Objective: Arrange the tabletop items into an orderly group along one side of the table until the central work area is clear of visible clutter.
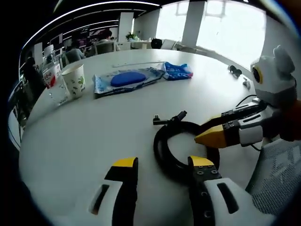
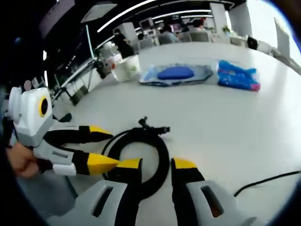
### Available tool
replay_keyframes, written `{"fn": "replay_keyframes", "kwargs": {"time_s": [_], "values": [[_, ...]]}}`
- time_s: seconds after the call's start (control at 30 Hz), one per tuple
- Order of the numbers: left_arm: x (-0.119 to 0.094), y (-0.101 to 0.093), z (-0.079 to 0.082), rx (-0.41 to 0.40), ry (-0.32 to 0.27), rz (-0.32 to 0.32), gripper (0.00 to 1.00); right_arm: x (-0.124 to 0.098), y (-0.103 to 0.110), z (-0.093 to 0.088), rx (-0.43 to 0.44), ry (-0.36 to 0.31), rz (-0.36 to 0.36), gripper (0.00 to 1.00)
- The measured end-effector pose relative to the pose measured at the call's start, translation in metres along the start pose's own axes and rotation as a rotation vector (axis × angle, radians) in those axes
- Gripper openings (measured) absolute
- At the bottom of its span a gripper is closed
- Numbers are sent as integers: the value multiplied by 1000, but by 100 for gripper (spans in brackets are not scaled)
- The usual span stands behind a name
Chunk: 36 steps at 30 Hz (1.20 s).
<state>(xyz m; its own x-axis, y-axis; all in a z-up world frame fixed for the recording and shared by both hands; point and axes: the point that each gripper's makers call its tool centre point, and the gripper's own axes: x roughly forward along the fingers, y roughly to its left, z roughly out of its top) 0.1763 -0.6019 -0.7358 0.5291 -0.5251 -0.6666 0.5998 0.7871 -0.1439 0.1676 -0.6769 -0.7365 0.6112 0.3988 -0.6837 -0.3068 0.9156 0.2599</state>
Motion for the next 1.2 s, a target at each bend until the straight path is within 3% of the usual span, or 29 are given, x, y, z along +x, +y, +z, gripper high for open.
{"fn": "replay_keyframes", "kwargs": {"time_s": [0.43, 0.93, 1.2], "values": [[4, -2, 3, 31, -9, -13, 39, 2, -2, -1, -41, 7, -23, 19], [10, -12, 5, 38, -17, -33, 30, 3, -1, -3, -81, 15, -45, 15], [11, -8, 6, 68, -16, -4, 25, 2, -2, -4, -87, 13, -57, 13]]}}
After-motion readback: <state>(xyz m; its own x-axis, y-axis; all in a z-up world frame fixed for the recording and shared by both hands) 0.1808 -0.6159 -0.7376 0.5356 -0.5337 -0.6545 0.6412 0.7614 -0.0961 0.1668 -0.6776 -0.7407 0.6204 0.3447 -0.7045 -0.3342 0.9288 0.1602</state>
